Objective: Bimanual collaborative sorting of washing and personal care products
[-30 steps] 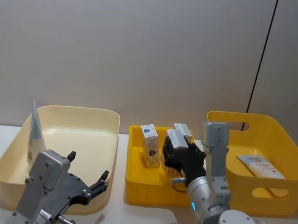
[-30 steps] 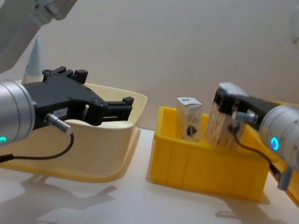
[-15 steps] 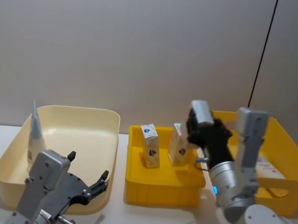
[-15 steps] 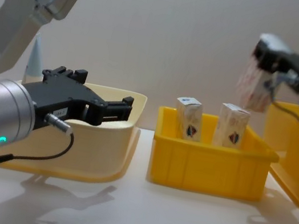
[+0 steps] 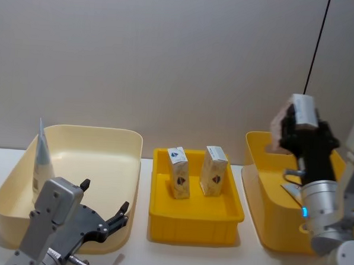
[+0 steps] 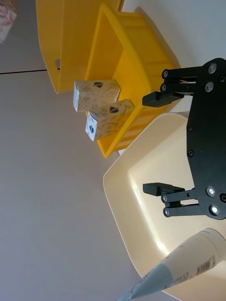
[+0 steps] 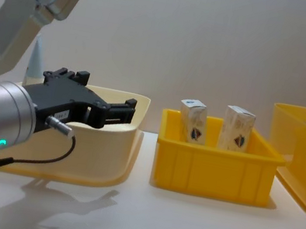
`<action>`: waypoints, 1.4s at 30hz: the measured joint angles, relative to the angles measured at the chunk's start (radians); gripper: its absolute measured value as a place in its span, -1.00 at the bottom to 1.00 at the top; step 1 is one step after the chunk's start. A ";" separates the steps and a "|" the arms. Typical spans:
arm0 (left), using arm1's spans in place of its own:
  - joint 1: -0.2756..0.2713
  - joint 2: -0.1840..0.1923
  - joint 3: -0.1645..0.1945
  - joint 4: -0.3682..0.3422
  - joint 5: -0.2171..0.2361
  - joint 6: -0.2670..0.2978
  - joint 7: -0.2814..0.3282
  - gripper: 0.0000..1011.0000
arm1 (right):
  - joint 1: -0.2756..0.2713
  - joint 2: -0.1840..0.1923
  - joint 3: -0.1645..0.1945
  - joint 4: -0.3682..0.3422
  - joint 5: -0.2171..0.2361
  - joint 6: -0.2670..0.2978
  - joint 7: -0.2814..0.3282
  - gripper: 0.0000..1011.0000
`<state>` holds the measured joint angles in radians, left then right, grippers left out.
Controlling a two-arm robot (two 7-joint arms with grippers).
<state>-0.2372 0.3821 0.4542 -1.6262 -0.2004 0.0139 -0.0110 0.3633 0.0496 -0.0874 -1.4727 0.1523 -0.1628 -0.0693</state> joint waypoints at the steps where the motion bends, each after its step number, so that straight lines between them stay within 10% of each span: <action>1: 0.000 0.000 0.000 0.000 0.000 0.000 0.000 0.98 | 0.000 0.000 0.000 0.000 0.000 0.000 0.000 -0.16; 15: 0.000 0.000 0.000 0.000 0.000 0.000 0.000 0.98 | -0.043 0.037 0.068 -0.098 -0.077 0.120 -0.075 -0.16; 42: 0.000 0.000 0.000 0.000 0.000 0.000 0.000 0.98 | -0.030 0.043 0.041 -0.065 -0.131 0.401 -0.041 -0.16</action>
<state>-0.2372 0.3821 0.4542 -1.6262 -0.2004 0.0139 -0.0109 0.3332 0.0927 -0.0467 -1.5381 0.0215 0.2381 -0.1099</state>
